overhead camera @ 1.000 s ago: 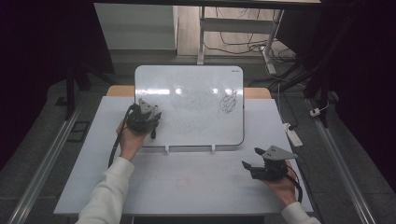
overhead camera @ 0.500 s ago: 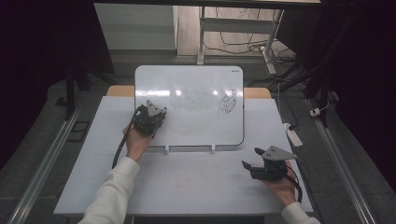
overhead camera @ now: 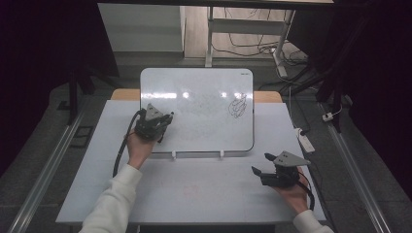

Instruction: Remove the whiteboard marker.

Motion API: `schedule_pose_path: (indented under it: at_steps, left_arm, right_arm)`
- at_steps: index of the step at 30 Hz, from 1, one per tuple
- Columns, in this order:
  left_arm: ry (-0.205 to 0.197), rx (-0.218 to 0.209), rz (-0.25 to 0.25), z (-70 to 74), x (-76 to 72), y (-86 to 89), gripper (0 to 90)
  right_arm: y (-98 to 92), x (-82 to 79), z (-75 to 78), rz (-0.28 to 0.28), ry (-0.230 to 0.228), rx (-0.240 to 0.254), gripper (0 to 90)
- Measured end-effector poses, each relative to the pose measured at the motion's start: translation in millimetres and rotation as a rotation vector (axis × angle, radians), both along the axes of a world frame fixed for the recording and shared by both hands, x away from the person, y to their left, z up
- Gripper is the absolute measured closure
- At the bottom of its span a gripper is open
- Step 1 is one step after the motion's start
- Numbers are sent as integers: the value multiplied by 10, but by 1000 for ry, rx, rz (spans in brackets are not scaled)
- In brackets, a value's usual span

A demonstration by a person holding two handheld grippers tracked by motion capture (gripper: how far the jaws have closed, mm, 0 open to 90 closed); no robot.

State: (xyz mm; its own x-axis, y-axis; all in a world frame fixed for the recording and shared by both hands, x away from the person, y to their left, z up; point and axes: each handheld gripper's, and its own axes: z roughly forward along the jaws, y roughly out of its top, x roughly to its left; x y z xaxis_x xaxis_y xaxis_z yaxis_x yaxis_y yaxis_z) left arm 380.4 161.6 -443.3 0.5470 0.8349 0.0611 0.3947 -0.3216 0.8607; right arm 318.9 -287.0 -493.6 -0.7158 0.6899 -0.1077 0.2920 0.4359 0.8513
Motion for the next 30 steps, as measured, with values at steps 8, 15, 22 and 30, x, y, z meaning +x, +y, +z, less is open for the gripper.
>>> schedule_pose_path:
  at_steps: [8,15,22,30]
  left_arm:
    - [-13,-122,-117,129,-210,60,822]
    - [5,-157,-220,130,-283,-70,822]
    - [20,-159,-293,110,-341,-282,821]
    - [28,-136,-374,79,-419,-595,821]
  right_arm:
    - [27,51,29,25,36,76,265]
    - [217,132,147,95,70,160,265]
    - [490,163,212,155,111,175,276]
    - [775,206,245,193,162,182,299]
